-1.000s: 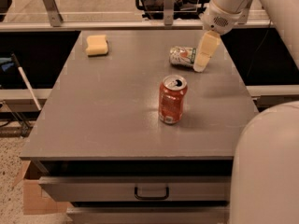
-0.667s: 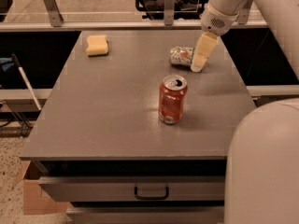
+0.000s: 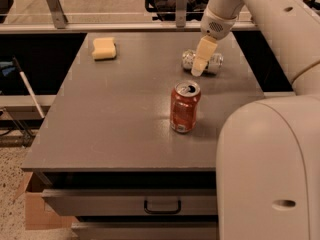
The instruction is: Place 7up can upright
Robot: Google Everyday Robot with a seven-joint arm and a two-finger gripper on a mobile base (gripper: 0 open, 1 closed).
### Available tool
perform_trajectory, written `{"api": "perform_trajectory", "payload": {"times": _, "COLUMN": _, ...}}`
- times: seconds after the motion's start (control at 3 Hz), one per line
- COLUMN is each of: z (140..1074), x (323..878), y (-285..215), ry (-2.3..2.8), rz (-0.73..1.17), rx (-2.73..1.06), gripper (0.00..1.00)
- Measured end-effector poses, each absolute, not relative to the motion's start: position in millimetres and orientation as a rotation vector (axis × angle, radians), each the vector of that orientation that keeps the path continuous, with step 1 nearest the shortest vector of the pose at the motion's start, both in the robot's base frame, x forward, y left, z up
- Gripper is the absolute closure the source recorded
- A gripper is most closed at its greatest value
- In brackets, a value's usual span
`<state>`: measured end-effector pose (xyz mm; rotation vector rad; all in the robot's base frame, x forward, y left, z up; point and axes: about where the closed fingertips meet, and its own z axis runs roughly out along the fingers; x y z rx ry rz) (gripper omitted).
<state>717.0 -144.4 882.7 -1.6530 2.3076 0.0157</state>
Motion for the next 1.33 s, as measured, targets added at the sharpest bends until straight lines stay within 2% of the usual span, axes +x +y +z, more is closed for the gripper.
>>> {"api": "perform_trajectory", "payload": {"times": 0.67, "z": 844, "x": 735, "y": -131, "ry": 2.382, "rz": 0.03, "rx": -1.667, "gripper": 0.0}}
{"api": "perform_trajectory", "payload": {"times": 1.0, "z": 834, "x": 737, "y": -117, "ry": 2.345, "rz": 0.057, "rx": -1.76, "gripper": 0.26}}
{"api": "perform_trajectory", "payload": {"times": 1.33, "z": 845, "x": 738, "y": -110, "ry": 2.304, "rz": 0.04, "rx": -1.809, "gripper": 0.57}}
